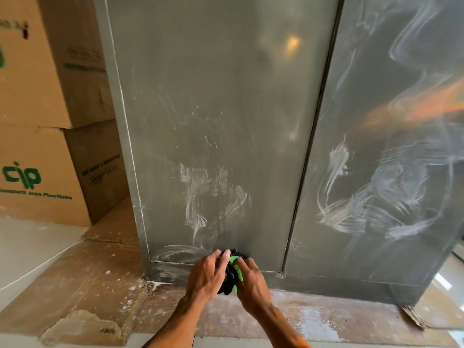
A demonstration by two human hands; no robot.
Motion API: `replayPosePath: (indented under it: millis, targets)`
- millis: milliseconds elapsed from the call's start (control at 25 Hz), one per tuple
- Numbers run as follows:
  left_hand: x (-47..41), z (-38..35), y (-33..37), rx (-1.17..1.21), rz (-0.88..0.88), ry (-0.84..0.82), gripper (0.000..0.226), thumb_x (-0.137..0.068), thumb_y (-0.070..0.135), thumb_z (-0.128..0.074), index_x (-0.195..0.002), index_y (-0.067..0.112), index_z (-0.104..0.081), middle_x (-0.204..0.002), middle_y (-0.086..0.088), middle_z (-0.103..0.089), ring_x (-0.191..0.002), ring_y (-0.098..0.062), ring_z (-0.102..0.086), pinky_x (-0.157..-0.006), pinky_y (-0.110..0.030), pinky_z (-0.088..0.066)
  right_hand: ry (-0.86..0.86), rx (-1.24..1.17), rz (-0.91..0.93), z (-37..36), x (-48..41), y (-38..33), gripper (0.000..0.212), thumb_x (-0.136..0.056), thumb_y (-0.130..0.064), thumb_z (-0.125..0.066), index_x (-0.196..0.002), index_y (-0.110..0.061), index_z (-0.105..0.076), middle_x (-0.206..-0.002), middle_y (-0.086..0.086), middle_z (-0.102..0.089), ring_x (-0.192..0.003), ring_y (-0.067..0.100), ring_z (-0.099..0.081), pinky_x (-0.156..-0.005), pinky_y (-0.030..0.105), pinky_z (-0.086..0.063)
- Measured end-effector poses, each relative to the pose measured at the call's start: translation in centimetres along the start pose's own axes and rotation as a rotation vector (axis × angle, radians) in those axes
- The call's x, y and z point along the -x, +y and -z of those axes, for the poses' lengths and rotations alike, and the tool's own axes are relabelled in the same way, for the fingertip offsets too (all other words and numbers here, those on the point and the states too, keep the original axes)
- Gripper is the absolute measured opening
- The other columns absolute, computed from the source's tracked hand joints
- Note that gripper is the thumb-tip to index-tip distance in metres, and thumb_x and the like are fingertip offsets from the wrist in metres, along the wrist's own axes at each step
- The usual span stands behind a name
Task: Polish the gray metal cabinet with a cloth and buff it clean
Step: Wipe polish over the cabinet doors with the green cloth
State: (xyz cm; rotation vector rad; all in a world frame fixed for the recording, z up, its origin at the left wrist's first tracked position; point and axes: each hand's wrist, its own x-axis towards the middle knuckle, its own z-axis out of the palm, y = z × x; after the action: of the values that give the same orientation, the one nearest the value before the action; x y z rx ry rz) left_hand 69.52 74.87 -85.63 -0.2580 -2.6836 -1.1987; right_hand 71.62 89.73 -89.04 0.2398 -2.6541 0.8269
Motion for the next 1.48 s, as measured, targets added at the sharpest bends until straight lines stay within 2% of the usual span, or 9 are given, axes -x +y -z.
replayPosePath:
  millis: [160,280,400,560,720,880,1120,1280,1480]
  targets:
    - [-2.1,4.1,5.6,0.134,-0.064,-0.076,0.067,-0.08,0.091,-0.044,-0.103,0.033,-0.067,-0.096,0.012,-0.074,-0.094,-0.007,-0.068,-0.085,-0.031,-0.054,0.134,0.133,0.156,5.9,-2.5,-2.5,0.064,-0.076,0.008,-0.063,-0.132,-0.02,-0.049,-0.113,0.007,-0.055,-0.094,0.029,-0.055,-0.063,0.036,-0.054]
    - [-3.9,7.2,9.8,0.18,-0.161,-0.063,0.041,-0.082,0.073,-0.06,-0.078,0.032,-0.06,-0.072,0.013,-0.066,-0.071,-0.002,-0.061,-0.069,-0.028,-0.049,0.138,0.124,0.242,10.9,-5.1,-4.0,0.052,-0.083,0.001,-0.059,-0.131,-0.017,-0.05,-0.115,0.009,-0.054,-0.098,0.032,-0.057,-0.069,0.039,-0.056]
    - [-6.1,9.8,13.1,0.178,-0.182,-0.016,0.034,-0.083,0.051,-0.054,-0.07,0.019,-0.055,-0.063,0.003,-0.06,-0.066,-0.02,-0.06,-0.061,-0.036,-0.042,0.041,0.132,0.244,16.6,-7.2,-6.5,0.036,-0.085,-0.014,-0.071,-0.117,-0.018,-0.056,-0.113,0.004,-0.053,-0.096,0.027,-0.058,-0.079,0.038,-0.052]
    - [-8.5,13.0,15.9,0.199,-0.147,0.003,0.041,-0.077,0.047,-0.05,-0.074,0.007,-0.061,-0.064,-0.001,-0.063,-0.066,-0.025,-0.059,-0.063,-0.037,-0.044,-0.081,0.058,0.036,21.9,-10.1,-9.8,0.045,-0.067,-0.021,-0.085,-0.107,-0.025,-0.063,-0.103,-0.004,-0.064,-0.089,0.02,-0.064,-0.081,0.037,-0.055]
    - [-8.9,14.8,17.1,0.491,-0.01,0.124,0.041,-0.073,0.043,-0.054,-0.063,0.003,-0.054,-0.058,0.003,-0.049,-0.061,-0.019,-0.045,-0.058,-0.035,-0.034,-0.136,-0.591,-0.409,22.9,-11.6,-14.3,0.021,-0.086,-0.023,-0.067,-0.107,-0.024,-0.07,-0.108,0.002,-0.07,-0.101,0.015,-0.065,-0.083,0.044,-0.062]
    - [-8.3,13.1,17.2,0.887,0.215,0.123,0.044,-0.097,0.036,-0.046,-0.076,0.008,-0.072,-0.079,-0.01,-0.073,-0.077,-0.028,-0.069,-0.069,-0.04,-0.058,-0.016,-0.757,-0.436,21.4,-11.7,-15.3,0.045,-0.079,-0.046,-0.084,-0.11,-0.018,-0.066,-0.107,0.002,-0.072,-0.094,0.014,-0.072,-0.07,0.034,-0.062]
    - [-7.3,12.3,16.7,0.935,0.192,0.083,0.038,-0.086,-0.006,-0.047,-0.07,0.019,-0.071,-0.075,-0.004,-0.066,-0.079,-0.022,-0.062,-0.073,-0.039,-0.059,0.026,-0.836,-0.442,20.9,-13.2,-13.4,0.029,-0.078,0.001,-0.074,-0.104,-0.014,-0.071,-0.104,0.023,-0.074,-0.083,0.026,-0.069,-0.088,0.047,-0.059]
    - [-7.7,12.7,15.7,0.932,0.371,0.357,0.011,-0.085,0.019,-0.067,-0.085,0.023,-0.077,-0.088,0.0,-0.076,-0.086,-0.023,-0.068,-0.076,-0.033,-0.054,-0.038,-1.132,-0.391,21.8,-13.6,-14.6,0.029,-0.085,0.006,-0.056,-0.106,-0.007,-0.071,-0.099,0.021,-0.071,-0.088,0.029,-0.067,-0.091,0.043,-0.055]
    - [-7.9,14.4,15.6,1.119,0.587,-0.05,0.032,-0.089,0.046,-0.071,-0.107,0.02,-0.069,-0.105,-0.008,-0.072,-0.095,-0.024,-0.068,-0.074,-0.034,-0.053,-0.121,-1.369,-0.42,22.8,-14.3,-15.4,0.032,-0.095,-0.008,-0.046,-0.121,-0.007,-0.065,-0.103,0.018,-0.069,-0.09,0.032,-0.067,-0.093,0.044,-0.053]
